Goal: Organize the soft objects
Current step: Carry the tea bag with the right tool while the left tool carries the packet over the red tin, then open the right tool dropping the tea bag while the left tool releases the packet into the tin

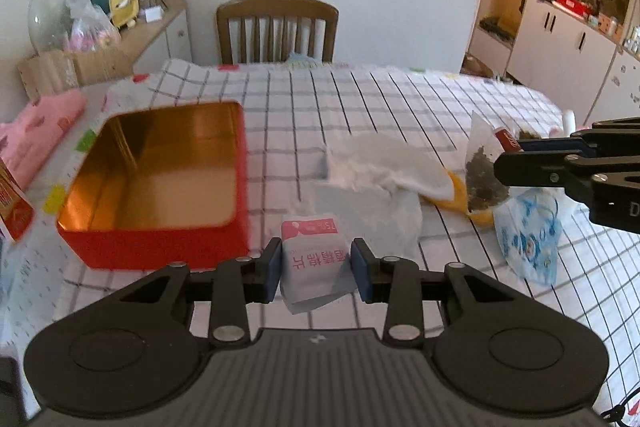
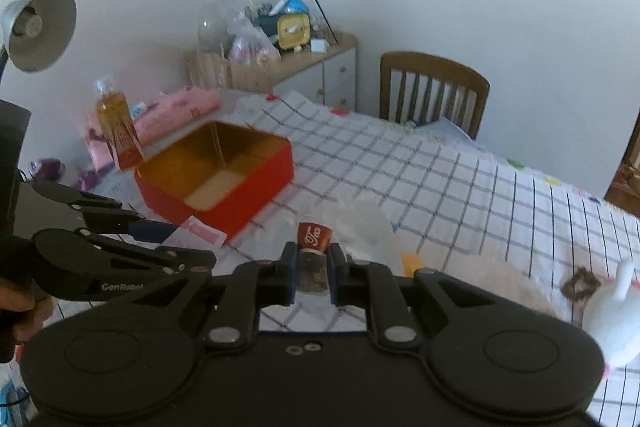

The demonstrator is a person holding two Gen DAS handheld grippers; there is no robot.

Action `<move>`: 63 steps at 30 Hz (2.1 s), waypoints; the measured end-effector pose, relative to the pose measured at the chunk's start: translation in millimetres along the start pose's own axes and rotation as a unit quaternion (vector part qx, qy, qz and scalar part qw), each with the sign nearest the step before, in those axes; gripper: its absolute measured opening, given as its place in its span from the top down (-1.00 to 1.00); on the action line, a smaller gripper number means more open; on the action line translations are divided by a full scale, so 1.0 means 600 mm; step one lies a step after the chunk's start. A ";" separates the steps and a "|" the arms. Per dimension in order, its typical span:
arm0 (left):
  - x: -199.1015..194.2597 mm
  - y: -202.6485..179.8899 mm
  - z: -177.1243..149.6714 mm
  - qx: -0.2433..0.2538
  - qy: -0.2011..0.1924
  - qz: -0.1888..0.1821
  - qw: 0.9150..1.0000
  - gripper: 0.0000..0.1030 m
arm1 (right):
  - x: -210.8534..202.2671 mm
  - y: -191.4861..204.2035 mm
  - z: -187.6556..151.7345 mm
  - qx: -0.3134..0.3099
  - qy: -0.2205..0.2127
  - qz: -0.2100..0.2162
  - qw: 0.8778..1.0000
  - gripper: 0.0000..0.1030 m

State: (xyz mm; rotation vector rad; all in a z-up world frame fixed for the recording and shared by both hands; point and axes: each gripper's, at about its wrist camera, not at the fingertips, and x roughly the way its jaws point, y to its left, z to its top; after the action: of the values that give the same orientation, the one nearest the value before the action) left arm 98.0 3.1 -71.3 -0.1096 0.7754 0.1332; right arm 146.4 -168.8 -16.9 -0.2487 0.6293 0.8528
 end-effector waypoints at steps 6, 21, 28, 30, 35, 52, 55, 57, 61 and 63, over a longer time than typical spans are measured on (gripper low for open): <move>-0.001 0.045 0.030 0.006 -0.009 -0.005 1.000 0.30 | 0.009 0.024 0.046 -0.011 -0.012 -0.003 1.000 0.72; 0.017 0.197 0.114 0.009 -0.029 0.012 0.999 0.30 | 0.104 0.124 0.128 -0.024 -0.019 0.010 0.999 0.72; 0.072 0.261 0.143 -0.008 -0.003 0.008 1.000 0.30 | 0.173 0.165 0.142 -0.033 0.003 0.019 0.999 0.72; 0.093 0.271 0.149 -0.004 0.003 0.011 1.000 0.30 | 0.196 0.177 0.144 -0.039 0.011 0.019 0.999 0.72; 0.146 0.291 0.161 0.006 0.027 0.011 1.000 0.30 | 0.259 0.195 0.143 -0.039 0.039 0.015 0.998 0.72; 0.251 0.302 0.148 0.011 0.100 -0.015 0.995 0.29 | 0.364 0.237 0.113 -0.075 0.116 0.001 0.990 0.69; 0.257 0.300 0.145 0.013 0.109 -0.019 0.994 0.28 | 0.367 0.240 0.109 -0.080 0.122 0.000 0.989 0.67; 0.260 0.299 0.143 0.015 0.112 -0.018 0.993 0.28 | 0.368 0.241 0.107 -0.081 0.126 0.000 0.989 0.65; 0.264 0.296 0.140 0.012 0.119 -0.021 0.993 0.27 | 0.371 0.239 0.103 -0.077 0.131 0.000 0.988 0.63; 0.265 0.295 0.139 0.014 0.122 -0.021 0.992 0.27 | 0.369 0.238 0.101 -0.077 0.131 0.002 0.988 0.63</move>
State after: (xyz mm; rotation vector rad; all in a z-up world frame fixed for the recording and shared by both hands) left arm 239.4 202.5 -132.8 -0.1170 1.0172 0.0685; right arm 171.4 88.0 -97.5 -0.5044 0.8090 0.8806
